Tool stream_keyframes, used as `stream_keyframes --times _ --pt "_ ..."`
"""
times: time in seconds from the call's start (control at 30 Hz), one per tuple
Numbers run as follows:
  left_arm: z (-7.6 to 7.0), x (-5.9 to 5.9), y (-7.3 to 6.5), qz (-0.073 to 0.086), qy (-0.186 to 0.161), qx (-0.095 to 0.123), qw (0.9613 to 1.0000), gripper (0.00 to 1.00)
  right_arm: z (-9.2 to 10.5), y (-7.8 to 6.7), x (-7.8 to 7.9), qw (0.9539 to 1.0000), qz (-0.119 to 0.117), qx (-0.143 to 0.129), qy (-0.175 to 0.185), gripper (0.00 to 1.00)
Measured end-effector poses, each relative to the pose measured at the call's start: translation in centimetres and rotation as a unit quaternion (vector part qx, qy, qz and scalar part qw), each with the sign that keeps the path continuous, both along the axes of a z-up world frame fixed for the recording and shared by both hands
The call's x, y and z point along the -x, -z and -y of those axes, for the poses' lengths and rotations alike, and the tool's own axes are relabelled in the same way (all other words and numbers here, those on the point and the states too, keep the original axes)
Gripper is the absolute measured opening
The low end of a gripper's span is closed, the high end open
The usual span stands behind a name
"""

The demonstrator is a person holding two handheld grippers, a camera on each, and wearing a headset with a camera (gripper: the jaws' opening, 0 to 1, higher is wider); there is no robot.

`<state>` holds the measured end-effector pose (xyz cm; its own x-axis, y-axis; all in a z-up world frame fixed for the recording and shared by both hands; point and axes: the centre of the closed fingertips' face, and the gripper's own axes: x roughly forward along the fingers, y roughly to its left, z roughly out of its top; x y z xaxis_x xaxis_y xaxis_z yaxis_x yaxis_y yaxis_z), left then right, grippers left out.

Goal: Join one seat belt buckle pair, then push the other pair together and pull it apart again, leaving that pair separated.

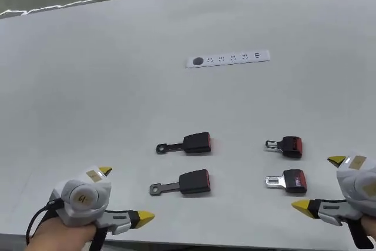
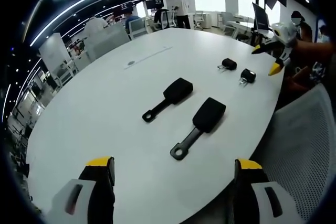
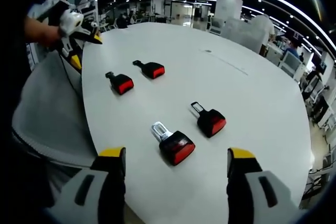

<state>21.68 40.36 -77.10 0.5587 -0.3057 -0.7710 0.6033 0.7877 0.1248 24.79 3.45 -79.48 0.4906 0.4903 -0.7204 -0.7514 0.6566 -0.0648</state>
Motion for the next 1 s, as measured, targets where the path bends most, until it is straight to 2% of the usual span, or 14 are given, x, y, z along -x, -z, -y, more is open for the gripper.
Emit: stream_keyframes --times 0.1,0.2,0.3,0.33,0.5,0.73,0.83,0.93,1.0 --pt "-0.2 0.0 0.0 -0.001 -0.006 0.002 1.0 0.97 -0.3 -0.2 -0.4 1.0 0.005 0.002 -0.002 0.82" --pt "-0.2 0.0 -0.1 -0.002 -0.008 0.001 1.0 0.98 -0.3 -0.4 -1.0 0.9999 0.009 0.004 0.009 0.93" --pt "-0.2 -0.1 -0.2 0.001 -0.011 0.002 0.9999 1.0 -0.1 -0.6 -1.3 0.9996 0.021 0.011 0.013 1.0" --pt "-0.3 -0.2 -0.2 0.002 -0.015 0.0 0.9999 1.0 0.2 -0.6 -1.4 0.9994 0.024 0.019 0.014 1.0" --pt "-0.5 0.0 0.1 -0.001 -0.024 0.003 0.9997 1.0 0.3 -0.4 -0.9 0.9997 0.013 0.02 0.004 0.98" --pt "-0.1 0.2 0.8 -0.005 -0.026 0.008 0.9996 1.0 0.5 -0.4 -0.3 0.999 0.017 0.037 -0.015 0.96" --pt "0.1 0.3 0.9 -0.009 -0.017 0.007 0.9998 1.0 0.4 -0.6 -0.1 0.9988 0.019 0.039 -0.02 0.94" --pt "0.2 0.5 1.2 -0.017 0.015 -0.013 0.9997 0.97 0.3 -0.9 -0.1 0.9987 0.025 0.037 -0.023 0.92" --pt "0.4 0.3 1.1 -0.018 0.022 -0.019 0.9994 0.96 0.3 -0.9 0.1 0.9987 0.025 0.037 -0.026 0.9"
